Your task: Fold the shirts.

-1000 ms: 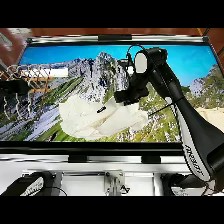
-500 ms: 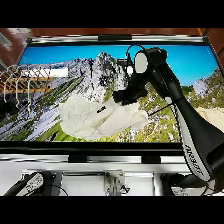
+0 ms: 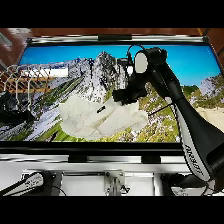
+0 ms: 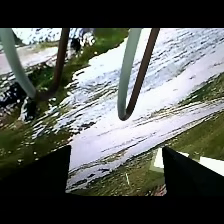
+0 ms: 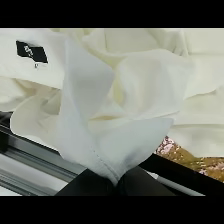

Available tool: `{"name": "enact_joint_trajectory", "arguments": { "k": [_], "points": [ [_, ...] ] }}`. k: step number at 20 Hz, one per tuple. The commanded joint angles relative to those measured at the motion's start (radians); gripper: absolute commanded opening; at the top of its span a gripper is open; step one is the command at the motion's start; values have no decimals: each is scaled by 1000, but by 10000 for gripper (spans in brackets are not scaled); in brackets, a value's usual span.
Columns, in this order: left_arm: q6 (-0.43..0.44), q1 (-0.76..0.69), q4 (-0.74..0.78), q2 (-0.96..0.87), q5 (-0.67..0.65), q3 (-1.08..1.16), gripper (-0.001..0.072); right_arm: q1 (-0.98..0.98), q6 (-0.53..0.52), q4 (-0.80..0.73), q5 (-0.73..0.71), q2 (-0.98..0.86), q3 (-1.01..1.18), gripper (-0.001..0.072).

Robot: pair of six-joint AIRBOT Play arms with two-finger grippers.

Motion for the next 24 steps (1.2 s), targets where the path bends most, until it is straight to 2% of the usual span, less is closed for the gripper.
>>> {"name": "enact_joint_trajectory", "arguments": {
  "k": [1, 4, 7, 12, 13, 14, 16, 17, 19, 20, 21, 23, 24],
  "points": [
    [51, -22, -19, -60, 82, -6, 668, 0, 22, 0, -4, 0, 0, 88],
    [76, -45, -19, -122, 101, -6, 664, 0, 32, 0, -10, 0, 0, 88],
    [76, -60, -22, -170, 133, -6, 606, 0, 36, 0, -13, 0, 0, 88],
    [75, -70, -31, -187, 185, -4, 588, 0, 35, 0, -16, 0, 0, 88],
    [75, -70, -31, -187, 189, -3, 468, 0, 35, 0, -16, 0, 0, 88],
    [75, -70, -35, -187, 195, -3, 410, 0, 35, 0, -17, 0, 0, 88],
    [75, -70, -55, -187, 204, -3, 389, 0, 35, 0, -22, 0, 0, 88],
    [75, -70, -71, -187, 208, -3, 338, 0, 35, 0, -25, 0, 0, 88],
    [75, -76, -83, -187, 214, -3, 308, 0, 35, 0, -26, 0, 0, 88],
    [76, -80, -86, -187, 214, -3, 208, 0, 35, 0, -26, 0, 0, 88],
    [76, -83, -90, -187, 215, -3, 182, 0, 35, 0, -26, 0, 0, 88],
    [76, -85, -90, -186, 214, -2, 74, 0, 35, 0, -26, 0, 0, 88],
    [76, -85, -90, -185, 213, 2, 61, 0, 35, 0, -26, 0, 0, 88]
  ]
}}
